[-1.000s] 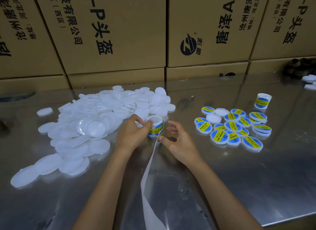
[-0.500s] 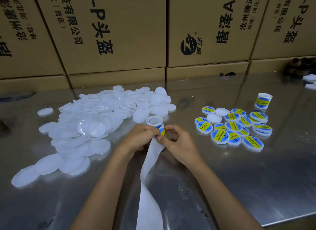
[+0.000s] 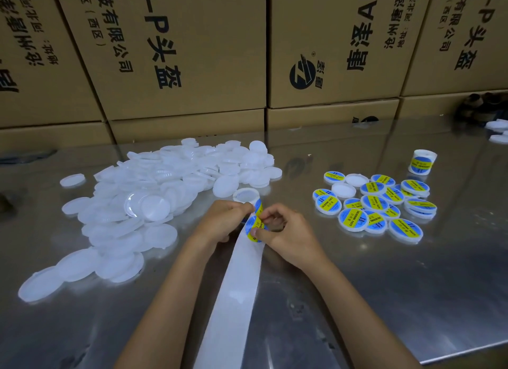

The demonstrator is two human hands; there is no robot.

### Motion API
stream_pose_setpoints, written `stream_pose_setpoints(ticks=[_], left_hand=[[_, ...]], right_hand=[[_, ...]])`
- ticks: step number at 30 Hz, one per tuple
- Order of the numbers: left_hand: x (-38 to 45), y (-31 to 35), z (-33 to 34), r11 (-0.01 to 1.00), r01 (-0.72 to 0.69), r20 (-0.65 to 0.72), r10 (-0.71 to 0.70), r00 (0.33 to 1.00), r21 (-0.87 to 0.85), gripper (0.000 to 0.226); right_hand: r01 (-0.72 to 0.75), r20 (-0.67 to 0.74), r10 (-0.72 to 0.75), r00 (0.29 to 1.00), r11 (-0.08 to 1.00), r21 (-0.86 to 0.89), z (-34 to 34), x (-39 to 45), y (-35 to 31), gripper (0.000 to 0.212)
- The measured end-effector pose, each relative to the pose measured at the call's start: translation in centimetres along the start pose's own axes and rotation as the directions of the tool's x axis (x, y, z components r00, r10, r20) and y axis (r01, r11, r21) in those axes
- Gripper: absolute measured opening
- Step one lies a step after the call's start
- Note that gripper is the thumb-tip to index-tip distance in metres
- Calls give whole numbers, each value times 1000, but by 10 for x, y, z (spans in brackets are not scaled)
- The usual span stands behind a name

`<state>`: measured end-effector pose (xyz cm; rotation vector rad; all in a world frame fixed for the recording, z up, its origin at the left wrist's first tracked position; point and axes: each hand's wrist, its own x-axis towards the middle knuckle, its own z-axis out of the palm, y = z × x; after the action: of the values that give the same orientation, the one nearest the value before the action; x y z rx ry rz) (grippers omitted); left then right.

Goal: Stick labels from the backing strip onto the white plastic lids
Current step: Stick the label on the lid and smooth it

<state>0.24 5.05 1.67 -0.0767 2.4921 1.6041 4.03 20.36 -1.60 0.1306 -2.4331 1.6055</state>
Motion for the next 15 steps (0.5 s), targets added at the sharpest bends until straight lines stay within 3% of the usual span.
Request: stream_pose_setpoints(ticks=[4, 12, 15], left_hand=[[-1, 1, -1, 1000, 5, 11, -5, 1000, 9, 17], [-7, 5, -3, 1000, 2, 44, -2, 999, 0, 40], [-8, 6, -1, 1000, 3, 40, -3, 999, 13, 34]], right_hand=[[-26, 24, 24, 999, 994, 102, -1, -1, -3, 16], [64, 13, -65, 998, 998, 15, 0, -2, -4, 18], [86, 8, -87, 996, 996, 30, -2, -4, -6, 22]])
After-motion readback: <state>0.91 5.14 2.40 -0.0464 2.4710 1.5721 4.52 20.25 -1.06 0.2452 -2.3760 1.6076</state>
